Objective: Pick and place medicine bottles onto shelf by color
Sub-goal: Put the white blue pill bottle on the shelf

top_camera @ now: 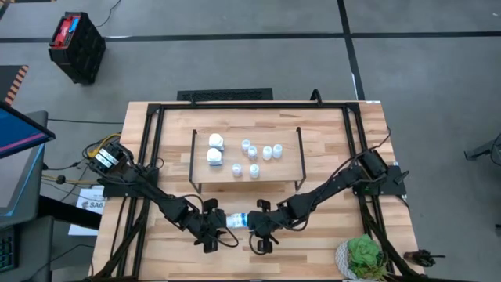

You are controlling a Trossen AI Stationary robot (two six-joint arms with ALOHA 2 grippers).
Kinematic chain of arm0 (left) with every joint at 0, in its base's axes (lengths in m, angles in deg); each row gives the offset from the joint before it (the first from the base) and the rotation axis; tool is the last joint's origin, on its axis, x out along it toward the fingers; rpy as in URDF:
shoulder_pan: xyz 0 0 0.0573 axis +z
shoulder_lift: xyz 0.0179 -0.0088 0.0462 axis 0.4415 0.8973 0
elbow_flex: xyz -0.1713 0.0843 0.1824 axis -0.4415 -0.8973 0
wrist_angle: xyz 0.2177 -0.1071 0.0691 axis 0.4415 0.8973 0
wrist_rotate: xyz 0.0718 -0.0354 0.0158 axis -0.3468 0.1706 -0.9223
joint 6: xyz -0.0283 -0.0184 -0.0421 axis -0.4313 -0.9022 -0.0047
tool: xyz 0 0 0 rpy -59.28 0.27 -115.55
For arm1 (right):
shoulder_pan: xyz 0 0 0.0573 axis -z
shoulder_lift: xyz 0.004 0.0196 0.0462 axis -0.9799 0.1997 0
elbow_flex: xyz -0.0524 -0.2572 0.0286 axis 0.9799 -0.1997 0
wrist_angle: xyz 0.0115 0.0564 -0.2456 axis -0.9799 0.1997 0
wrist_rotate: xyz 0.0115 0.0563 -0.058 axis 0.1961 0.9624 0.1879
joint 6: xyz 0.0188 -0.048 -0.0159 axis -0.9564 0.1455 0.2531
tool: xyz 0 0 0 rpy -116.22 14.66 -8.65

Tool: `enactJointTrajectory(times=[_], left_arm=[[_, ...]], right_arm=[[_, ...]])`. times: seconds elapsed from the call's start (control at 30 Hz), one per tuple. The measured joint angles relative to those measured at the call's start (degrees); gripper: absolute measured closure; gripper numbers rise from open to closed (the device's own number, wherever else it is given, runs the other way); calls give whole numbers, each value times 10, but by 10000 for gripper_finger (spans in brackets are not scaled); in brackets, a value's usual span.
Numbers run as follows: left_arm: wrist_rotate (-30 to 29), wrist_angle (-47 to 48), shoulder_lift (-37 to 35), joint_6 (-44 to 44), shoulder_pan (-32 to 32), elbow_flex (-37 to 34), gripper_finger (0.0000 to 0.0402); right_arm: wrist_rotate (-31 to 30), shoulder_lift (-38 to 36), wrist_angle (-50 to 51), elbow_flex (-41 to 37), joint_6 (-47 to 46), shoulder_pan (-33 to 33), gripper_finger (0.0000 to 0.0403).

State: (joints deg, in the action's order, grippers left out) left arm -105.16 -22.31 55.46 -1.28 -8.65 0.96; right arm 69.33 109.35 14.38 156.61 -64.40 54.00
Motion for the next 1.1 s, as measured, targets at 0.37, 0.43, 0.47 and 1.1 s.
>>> enactJointTrajectory(times=[0.37,0.43,0.47,1.1], left_arm=[[1,13,0,-1,0,0,282],[2,13,0,-1,0,0,282],[2,13,0,-1,0,0,282],[-29,5,0,16,1,0,282]], right_arm=[[-81,0,-11,0,49,3,317],[-87,0,-13,0,62,7,317],[-94,0,-13,0,68,7,317],[-75,0,43,27,78,22,317]])
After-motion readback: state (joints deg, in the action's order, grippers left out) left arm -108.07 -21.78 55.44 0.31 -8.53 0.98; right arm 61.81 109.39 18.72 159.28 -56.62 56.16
